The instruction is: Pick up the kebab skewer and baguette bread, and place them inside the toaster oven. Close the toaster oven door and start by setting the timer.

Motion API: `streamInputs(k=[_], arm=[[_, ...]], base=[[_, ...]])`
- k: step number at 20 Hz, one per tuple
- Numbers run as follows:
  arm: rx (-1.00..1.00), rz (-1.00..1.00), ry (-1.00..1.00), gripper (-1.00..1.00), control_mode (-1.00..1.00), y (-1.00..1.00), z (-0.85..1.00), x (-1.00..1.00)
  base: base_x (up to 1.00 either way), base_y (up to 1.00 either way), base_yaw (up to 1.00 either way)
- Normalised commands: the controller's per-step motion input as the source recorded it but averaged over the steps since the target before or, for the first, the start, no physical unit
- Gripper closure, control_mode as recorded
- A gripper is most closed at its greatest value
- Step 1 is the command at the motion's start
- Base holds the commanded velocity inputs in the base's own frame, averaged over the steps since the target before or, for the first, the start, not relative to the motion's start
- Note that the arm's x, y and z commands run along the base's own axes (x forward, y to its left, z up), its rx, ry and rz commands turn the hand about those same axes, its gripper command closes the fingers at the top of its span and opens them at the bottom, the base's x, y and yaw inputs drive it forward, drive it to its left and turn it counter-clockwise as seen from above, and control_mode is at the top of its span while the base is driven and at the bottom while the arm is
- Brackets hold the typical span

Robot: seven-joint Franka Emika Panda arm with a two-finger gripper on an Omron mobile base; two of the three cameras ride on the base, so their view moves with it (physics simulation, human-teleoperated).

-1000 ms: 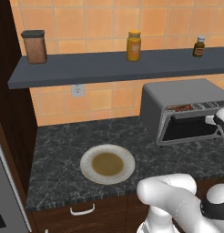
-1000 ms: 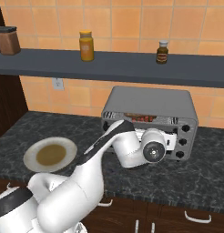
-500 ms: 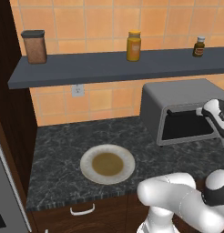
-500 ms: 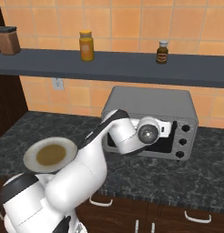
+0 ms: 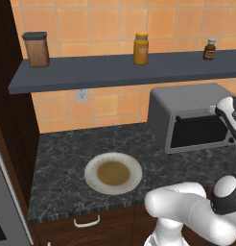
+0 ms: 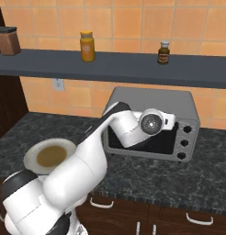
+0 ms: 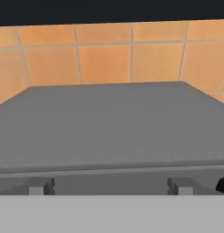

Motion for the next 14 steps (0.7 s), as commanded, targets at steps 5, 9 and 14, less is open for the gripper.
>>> streamInputs(k=[5,9,14], arm=[[0.00,0.00,0.00,-1.00,-1.00,-0.59,0.03,-0.21],[0.03,0.00,-0.02,-1.00,-1.00,-0.85,-0.27,-0.23],[0.02,0.00,-0.03,-1.00,-1.00,-0.58,-0.20,0.00]], base=[[0.00,0.00,0.00],[0.00,0.00,0.00],[0.00,0.00,0.00]])
